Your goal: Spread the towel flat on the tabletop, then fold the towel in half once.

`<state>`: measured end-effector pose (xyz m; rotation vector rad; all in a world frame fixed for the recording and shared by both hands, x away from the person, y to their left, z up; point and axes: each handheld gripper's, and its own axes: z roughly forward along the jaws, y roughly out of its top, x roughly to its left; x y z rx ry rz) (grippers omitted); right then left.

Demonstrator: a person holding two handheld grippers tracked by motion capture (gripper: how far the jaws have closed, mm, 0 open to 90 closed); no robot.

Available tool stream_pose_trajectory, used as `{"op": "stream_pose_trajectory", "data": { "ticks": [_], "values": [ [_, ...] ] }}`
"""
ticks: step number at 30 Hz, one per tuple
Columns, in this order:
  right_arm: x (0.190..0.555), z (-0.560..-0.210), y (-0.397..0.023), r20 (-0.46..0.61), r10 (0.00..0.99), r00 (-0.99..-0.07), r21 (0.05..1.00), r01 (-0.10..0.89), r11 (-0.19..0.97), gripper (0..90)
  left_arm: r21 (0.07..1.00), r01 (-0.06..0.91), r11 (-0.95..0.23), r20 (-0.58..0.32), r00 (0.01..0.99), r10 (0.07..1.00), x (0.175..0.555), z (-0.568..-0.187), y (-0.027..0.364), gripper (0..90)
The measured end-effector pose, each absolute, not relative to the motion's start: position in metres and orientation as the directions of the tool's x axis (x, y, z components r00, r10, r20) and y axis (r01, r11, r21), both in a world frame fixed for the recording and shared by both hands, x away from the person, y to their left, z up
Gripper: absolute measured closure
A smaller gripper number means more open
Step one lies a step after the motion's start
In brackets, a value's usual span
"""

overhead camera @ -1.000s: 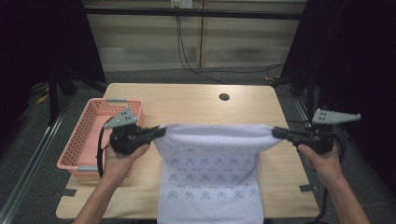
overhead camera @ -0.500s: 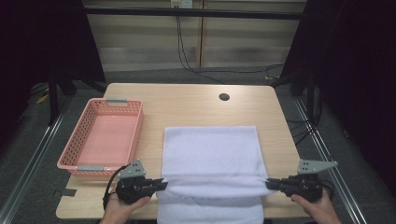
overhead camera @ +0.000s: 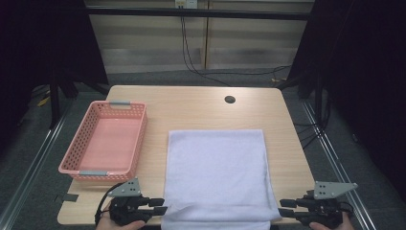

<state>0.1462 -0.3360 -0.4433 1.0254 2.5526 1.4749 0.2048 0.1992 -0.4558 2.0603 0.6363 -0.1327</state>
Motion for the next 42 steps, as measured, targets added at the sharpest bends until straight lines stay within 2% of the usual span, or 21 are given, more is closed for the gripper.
{"op": "stream_pose_trajectory", "data": {
  "ticks": [1,4,9,12,13,17,20,22,23,26,30,34,38,42],
  "values": [
    [0.147,-0.442,-0.336,0.29,0.558,-0.777,0.786,0.526,0.325,66.0,0.763,0.496,-0.414,-0.332,0.85,0.408,0.208,-0.456,0.2,62.5],
    [0.159,-0.445,-0.333,0.275,0.584,-0.764,0.795,0.522,0.309,66.6,0.775,0.507,-0.378,-0.338,0.837,0.431,0.224,-0.458,0.197,63.0],
    [0.201,-0.459,-0.316,0.27,0.609,-0.746,0.769,0.547,0.33,66.8,0.75,0.539,-0.384,-0.346,0.814,0.466,0.266,-0.467,0.165,61.1],
    [0.231,-0.465,-0.305,0.269,0.616,-0.74,0.748,0.563,0.35,61.3,0.736,0.535,-0.415,-0.317,0.814,0.487,0.292,-0.473,0.144,59.9],
    [0.244,-0.468,-0.301,0.243,0.646,-0.724,0.744,0.566,0.354,58.0,0.73,0.535,-0.426,-0.298,0.809,0.507,0.301,-0.476,0.139,59.5],
    [0.281,-0.476,-0.294,0.209,0.683,-0.7,0.744,0.567,0.354,56.0,0.696,0.542,-0.472,-0.231,0.79,0.568,0.325,-0.492,0.126,60.8],
    [0.297,-0.487,-0.29,0.183,0.7,-0.69,0.716,0.582,0.387,58.2,0.694,0.546,-0.469,-0.236,0.788,0.568,0.327,-0.499,0.127,63.6],
    [0.297,-0.495,-0.284,0.151,0.696,-0.702,0.668,0.591,0.452,57.8,0.69,0.544,-0.478,-0.237,0.793,0.561,0.324,-0.499,0.128,65.3],
    [0.293,-0.498,-0.282,0.128,0.695,-0.707,0.678,0.574,0.459,57.3,0.69,0.546,-0.475,-0.24,0.792,0.562,0.32,-0.499,0.129,65.3],
    [0.28,-0.497,-0.286,0.162,0.685,-0.71,0.667,0.591,0.454,58.1,0.689,0.527,-0.497,-0.223,0.807,0.547,0.307,-0.498,0.133,69.6],
    [0.254,-0.495,-0.29,0.191,0.669,-0.719,0.651,0.603,0.462,58.5,0.683,0.534,-0.499,-0.261,0.816,0.516,0.286,-0.498,0.139,69.7],
    [0.226,-0.491,-0.287,0.188,0.649,-0.737,0.63,0.597,0.496,58.3,0.658,0.516,-0.549,-0.244,0.836,0.492,0.266,-0.494,0.139,69.5],
    [0.209,-0.487,-0.287,0.244,0.624,-0.742,0.613,0.617,0.493,59.7,0.659,0.501,-0.561,-0.257,0.851,0.458,0.252,-0.49,0.142,68.4],
    [0.225,-0.473,-0.299,0.183,0.676,-0.714,0.712,0.57,0.409,58.4,0.698,0.525,-0.488,-0.251,0.816,0.52,0.28,-0.482,0.148,64.9]
  ]
}}
